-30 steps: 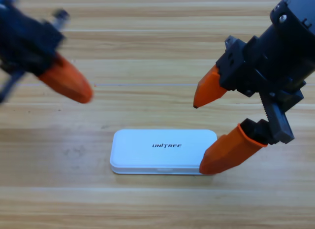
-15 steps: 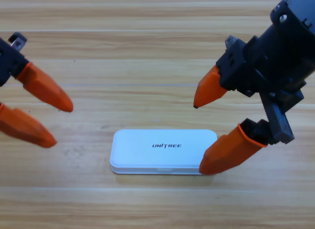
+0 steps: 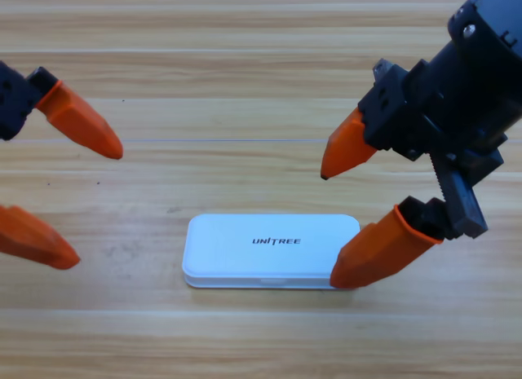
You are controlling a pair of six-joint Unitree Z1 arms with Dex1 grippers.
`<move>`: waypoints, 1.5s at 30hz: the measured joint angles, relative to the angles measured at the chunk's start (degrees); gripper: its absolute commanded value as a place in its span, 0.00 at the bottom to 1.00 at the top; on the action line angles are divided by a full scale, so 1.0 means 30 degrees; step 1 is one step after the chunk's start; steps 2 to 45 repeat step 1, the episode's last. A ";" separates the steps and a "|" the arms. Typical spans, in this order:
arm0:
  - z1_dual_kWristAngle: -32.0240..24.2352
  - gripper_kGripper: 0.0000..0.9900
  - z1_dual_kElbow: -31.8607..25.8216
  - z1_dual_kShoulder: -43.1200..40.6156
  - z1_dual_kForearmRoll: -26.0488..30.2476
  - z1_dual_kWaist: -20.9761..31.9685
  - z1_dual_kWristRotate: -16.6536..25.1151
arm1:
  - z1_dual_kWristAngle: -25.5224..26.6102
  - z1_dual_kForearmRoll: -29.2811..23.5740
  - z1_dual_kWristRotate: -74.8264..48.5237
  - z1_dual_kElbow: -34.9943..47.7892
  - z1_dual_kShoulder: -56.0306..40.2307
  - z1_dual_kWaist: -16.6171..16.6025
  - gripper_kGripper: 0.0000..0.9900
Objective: Clean up eraser and pencils
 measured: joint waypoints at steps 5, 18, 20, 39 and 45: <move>0.0000 1.00 0.0000 0.0050 -0.0010 0.0000 -0.0033 | 0.0000 0.0000 0.0000 0.0000 0.0000 0.0000 1.00; 0.0000 1.00 0.0000 0.0050 -0.0010 0.0000 -0.0033 | 0.0000 0.0000 0.0000 0.0000 0.0000 0.0000 1.00; 0.0000 1.00 0.0000 0.0050 -0.0010 0.0000 -0.0033 | 0.0000 0.0000 0.0000 0.0000 0.0000 0.0000 1.00; 0.0000 1.00 0.0000 0.0050 -0.0010 0.0000 -0.0033 | 0.0000 0.0000 0.0000 0.0000 0.0000 0.0000 1.00; 0.0000 1.00 0.0000 0.0050 -0.0010 0.0000 -0.0033 | 0.0000 0.0000 0.0000 0.0000 0.0000 0.0000 1.00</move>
